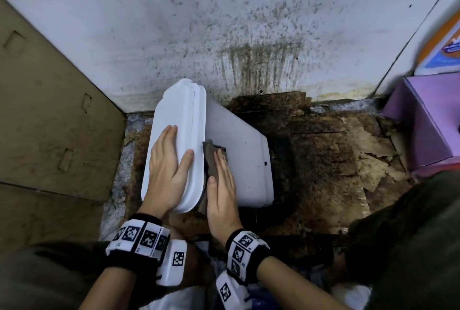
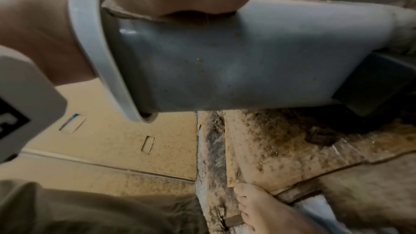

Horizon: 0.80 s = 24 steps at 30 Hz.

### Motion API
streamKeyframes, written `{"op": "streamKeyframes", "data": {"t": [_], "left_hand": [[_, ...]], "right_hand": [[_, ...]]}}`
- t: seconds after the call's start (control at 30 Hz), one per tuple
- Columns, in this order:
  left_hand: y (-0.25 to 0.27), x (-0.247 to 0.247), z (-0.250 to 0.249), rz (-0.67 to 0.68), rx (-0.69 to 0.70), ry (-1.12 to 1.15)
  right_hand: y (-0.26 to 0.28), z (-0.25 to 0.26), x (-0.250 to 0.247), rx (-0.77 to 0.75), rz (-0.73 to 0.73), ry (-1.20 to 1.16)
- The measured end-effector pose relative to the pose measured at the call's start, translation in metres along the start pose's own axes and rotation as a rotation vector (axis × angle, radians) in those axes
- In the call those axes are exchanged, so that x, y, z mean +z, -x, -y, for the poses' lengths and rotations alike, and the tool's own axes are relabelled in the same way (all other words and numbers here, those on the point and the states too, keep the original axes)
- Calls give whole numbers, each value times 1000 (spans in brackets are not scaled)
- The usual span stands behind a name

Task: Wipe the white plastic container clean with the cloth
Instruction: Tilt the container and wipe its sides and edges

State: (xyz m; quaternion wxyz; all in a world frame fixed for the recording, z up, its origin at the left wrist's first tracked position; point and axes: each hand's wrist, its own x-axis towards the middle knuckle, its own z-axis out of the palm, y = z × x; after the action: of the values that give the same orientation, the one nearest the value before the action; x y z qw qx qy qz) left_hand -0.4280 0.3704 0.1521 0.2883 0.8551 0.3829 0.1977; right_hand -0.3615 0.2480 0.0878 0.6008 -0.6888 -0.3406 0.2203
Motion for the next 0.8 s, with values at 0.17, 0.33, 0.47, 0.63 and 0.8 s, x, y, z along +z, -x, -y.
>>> {"op": "streamKeyframes", "data": {"t": [0.17,0.33,0.47,0.63,0.8], "left_hand": [[1,-4,4,8,-38,57],[4,-6,3,4,-47,81],[3,-5,0,-5,-42,79],[4,-4,2,-8,-42,55],[3,-3,-2,-17,-9,16]], "right_hand": [[-4,-28,-7,21,-1,12],[-4,-73,-35,278,-45,-36],[-11,-90,-51,433,-33,3],[-12,-87,-49,446,-13,30],[-3,-51,-27,299,-61,27]]}}
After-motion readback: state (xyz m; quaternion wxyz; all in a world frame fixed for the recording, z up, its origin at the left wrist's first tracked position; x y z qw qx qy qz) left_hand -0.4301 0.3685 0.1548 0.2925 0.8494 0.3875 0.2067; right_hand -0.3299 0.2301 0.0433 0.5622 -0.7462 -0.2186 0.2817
